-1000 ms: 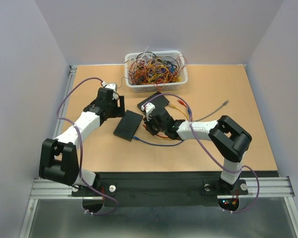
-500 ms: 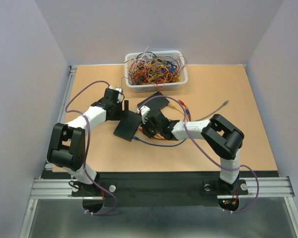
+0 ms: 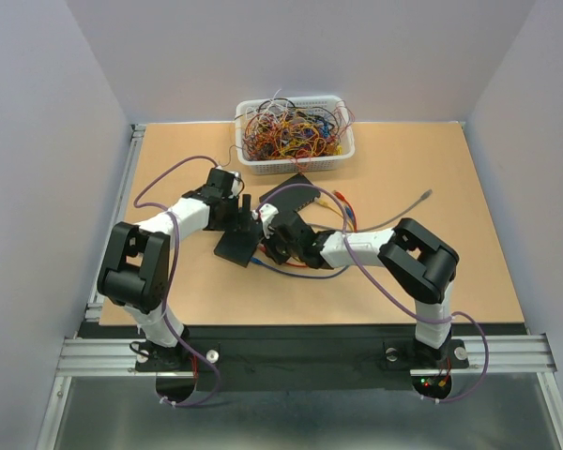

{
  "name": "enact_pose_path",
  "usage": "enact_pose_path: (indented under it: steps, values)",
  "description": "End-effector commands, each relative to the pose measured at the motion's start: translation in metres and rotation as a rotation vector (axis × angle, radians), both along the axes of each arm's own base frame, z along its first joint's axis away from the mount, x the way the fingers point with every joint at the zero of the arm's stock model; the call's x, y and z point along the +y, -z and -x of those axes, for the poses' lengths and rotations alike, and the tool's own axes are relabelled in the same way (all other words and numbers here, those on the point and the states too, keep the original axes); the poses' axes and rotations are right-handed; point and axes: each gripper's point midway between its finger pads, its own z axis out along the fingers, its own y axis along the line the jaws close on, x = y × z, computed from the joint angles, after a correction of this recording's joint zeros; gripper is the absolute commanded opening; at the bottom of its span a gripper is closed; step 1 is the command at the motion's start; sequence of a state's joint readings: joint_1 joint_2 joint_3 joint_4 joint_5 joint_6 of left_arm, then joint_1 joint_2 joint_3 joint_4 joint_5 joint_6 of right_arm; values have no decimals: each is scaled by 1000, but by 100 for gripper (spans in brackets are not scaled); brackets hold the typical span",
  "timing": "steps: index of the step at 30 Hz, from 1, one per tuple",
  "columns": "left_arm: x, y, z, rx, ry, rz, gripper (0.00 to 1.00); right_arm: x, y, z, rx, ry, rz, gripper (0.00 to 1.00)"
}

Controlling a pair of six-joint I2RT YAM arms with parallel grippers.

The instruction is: Insert the plug into the switch port

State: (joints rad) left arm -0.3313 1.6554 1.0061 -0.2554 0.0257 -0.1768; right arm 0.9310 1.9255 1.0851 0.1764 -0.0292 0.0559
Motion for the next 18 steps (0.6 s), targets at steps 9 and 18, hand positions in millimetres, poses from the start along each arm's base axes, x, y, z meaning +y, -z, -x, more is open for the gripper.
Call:
enact_pose_path:
  steps: [9, 18]
  values:
    - [5, 7, 3, 30, -9, -62, 88, 19, -40, -18, -86, 36, -76, 0]
    - [3, 9, 4, 38, -6, -58, 88, 31, -54, -6, -106, -10, -111, 0]
